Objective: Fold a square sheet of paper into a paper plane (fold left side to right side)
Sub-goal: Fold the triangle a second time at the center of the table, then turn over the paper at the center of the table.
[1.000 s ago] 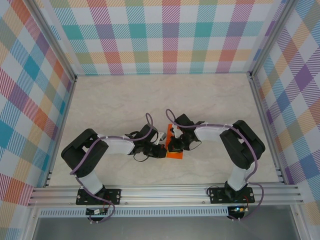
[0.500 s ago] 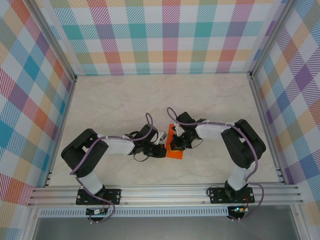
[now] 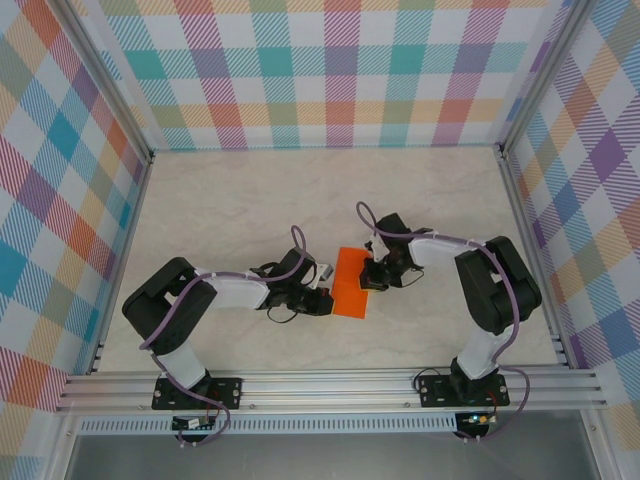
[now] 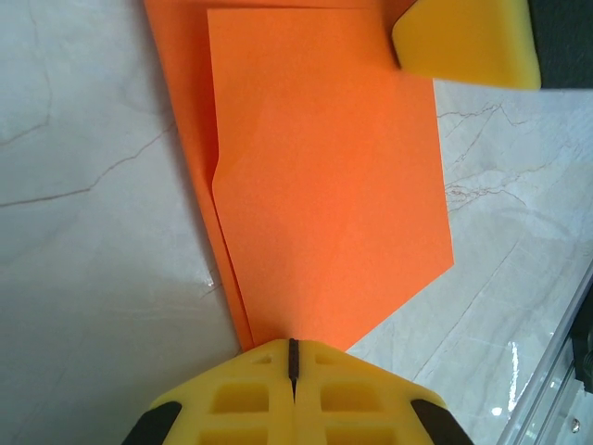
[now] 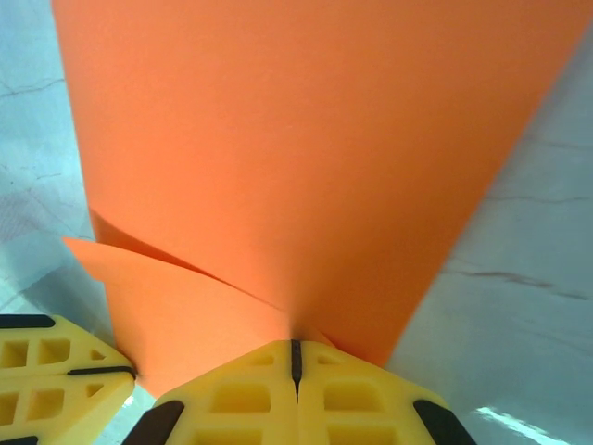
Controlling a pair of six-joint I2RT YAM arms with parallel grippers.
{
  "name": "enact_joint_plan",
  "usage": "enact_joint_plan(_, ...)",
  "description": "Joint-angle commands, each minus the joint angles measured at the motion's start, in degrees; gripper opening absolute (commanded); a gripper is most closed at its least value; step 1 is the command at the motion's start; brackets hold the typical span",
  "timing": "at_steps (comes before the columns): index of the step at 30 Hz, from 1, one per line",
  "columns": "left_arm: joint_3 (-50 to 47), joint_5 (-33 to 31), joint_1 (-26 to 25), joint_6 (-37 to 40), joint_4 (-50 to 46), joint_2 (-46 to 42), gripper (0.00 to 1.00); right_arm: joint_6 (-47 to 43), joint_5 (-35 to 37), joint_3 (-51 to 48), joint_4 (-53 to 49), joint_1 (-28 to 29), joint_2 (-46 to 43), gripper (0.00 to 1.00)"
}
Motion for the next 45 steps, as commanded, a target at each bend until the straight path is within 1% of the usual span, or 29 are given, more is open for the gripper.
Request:
enact_joint_plan(1,-2.3,-4.6,0.5,1.7,-6.4,0.7,0.00,-2.9,6.1,0.9,-3.3,-2.0,-0.6,0.00)
enact_joint_plan(7,-2.3,-4.5,0.6,1.9,-6.7,0.1,0.00,-4.0,6.6,1.2,-4.1,-3.1,-0.4,0.00)
enact_joint_plan(12,-2.5,-4.2,0.6,1.9,-7.3,-1.0,0.00,-3.8,4.5,1.1,-3.1,-3.1,0.6,0.00)
enact_joint_plan(20,-3.9,-4.1,0.5,2.9,-9.2,-4.3,0.00,-3.7,3.9,1.0,-2.4,-3.1,2.4,0.00)
enact_joint_plan(26,-4.6,-4.2,0.6,3.1,-10.1,-7.0,0.00,-3.2,1.2,1.1,-0.4,-3.1,1.0,0.00)
enact_joint_plan(27,-4.7,-4.6,0.6,2.9,-10.3,-7.8,0.00,-3.0,0.6,1.0,0.0,-3.0,0.3,0.02)
enact_joint_plan(29,-4.3,-5.8,0.6,2.3,-10.8,-10.0,0.03,-2.4,-0.6,0.8,1.3,-3.1,-2.3,0.11)
enact_joint_plan(31,-3.6,-7.0,0.9,1.5,-11.1,-11.9,0.10,-1.7,-0.2,0.4,2.1,-3.1,-6.0,0.21)
enact_joint_plan(32,-3.0,-7.0,1.1,1.2,-10.9,-12.4,0.15,-1.5,0.5,0.2,2.2,-3.1,-7.8,0.28)
enact_joint_plan(34,-1.7,-5.8,1.9,0.1,-9.5,-12.7,0.27,-0.9,3.1,-0.3,1.6,-3.1,-11.7,0.40)
enact_joint_plan(36,0.1,-4.5,2.4,-0.3,-7.9,-11.6,0.32,-1.0,5.6,-0.9,0.5,-3.1,-15.0,0.53)
enact_joint_plan(38,2.6,-3.9,2.7,-0.4,-7.1,-9.5,0.38,-0.9,7.0,-2.2,-0.4,-3.1,-18.1,0.62)
enact_joint_plan(41,6.3,-4.1,2.8,-0.2,-6.6,-5.5,0.45,-0.5,5.8,-5.0,-0.3,-3.1,-22.2,0.72)
enact_joint_plan(43,8.0,-5.1,3.0,-0.4,-6.4,-3.0,0.46,0.2,4.0,-6.9,0.6,-3.1,-24.2,0.78)
enact_joint_plan(45,9.4,-5.9,3.2,-0.8,-6.2,-0.9,0.47,1.5,0.9,-8.9,2.6,-3.1,-25.1,0.81)
